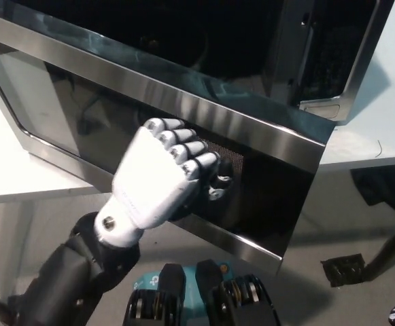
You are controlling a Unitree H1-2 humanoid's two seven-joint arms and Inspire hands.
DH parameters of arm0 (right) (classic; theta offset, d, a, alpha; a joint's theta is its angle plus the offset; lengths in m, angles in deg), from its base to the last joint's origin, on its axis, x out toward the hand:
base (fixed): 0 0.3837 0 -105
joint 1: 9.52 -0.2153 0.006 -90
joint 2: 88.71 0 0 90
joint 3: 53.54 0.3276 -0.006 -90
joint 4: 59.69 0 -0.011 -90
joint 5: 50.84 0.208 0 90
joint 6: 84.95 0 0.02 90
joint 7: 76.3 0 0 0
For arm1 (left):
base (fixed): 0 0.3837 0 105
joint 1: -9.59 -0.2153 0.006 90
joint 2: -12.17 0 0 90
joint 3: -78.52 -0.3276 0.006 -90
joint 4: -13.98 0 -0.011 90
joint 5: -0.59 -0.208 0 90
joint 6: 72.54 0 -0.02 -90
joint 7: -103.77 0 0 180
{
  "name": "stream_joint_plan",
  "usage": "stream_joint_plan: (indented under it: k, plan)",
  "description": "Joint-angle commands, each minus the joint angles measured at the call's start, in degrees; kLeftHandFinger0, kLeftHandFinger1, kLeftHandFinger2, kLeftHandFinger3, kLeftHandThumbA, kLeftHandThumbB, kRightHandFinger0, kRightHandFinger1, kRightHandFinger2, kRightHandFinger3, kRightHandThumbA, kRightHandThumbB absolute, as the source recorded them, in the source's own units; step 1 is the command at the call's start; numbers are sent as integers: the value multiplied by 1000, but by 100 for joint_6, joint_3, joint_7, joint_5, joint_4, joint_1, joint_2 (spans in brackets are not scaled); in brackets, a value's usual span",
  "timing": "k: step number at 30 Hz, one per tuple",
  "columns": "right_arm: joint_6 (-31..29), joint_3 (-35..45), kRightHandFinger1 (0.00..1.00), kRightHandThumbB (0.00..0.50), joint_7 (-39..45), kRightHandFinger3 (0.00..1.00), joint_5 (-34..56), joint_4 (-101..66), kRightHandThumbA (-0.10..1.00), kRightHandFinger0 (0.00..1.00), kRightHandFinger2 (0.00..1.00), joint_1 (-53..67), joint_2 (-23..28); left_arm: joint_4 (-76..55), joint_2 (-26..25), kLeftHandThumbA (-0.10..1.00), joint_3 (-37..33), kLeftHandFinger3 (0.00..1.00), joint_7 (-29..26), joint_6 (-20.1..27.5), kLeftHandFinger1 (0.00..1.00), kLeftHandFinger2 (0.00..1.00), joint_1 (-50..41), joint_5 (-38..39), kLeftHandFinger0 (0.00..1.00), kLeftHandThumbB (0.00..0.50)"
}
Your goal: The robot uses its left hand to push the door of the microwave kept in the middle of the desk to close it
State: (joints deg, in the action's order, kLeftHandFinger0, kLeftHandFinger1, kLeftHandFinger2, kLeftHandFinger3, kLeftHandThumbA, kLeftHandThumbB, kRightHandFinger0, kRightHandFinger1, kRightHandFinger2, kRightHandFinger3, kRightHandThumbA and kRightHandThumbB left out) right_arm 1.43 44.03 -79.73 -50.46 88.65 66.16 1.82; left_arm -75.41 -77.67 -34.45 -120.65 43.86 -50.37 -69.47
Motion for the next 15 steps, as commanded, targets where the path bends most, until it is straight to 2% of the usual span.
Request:
stream_joint_plan:
  k: [1, 2, 4, 8, 10, 12, 15]
  plan:
    - [-19, -3, 923, 0, -85, 993, -28, -178, 58, 802, 988, -39, 176, 439, -109, -39, -142, 0, -703, -60, 0, 0, 418, -488, 0, 500]
    - [-19, -3, 923, 0, -85, 993, -28, -178, 58, 802, 988, -39, 176, 583, -111, 71, -175, 0, -776, -82, 0, 0, 488, -529, 0, 500]
    - [-17, -4, 923, 0, -85, 993, -27, -181, 58, 802, 988, -38, 176, 893, -100, 197, -245, 0, -873, -187, 0, 0, 662, -606, 0, 500]
    - [-8, -16, 923, 0, -84, 993, -38, -196, 58, 802, 988, -32, 173, 1782, -47, 885, -428, 0, -1323, -524, 0, 0, 1225, -871, 0, 500]
    - [-8, -29, 923, 0, -81, 993, -48, -200, 58, 802, 988, 1, 163, 2168, -43, 1000, -512, 0, -1343, -715, 0, 0, 1430, -944, 0, 500]
    - [-7, -31, 923, 0, -81, 993, -49, -202, 58, 802, 988, 5, 162, 2544, -27, 1000, -603, 0, -1468, -838, 0, 0, 1662, -951, 0, 500]
    - [-11, -47, 923, 0, -79, 993, -57, -197, 58, 802, 988, 42, 146, 3264, 53, 1000, -662, 0, -1291, -1354, 0, 0, 2113, -1023, 0, 500]
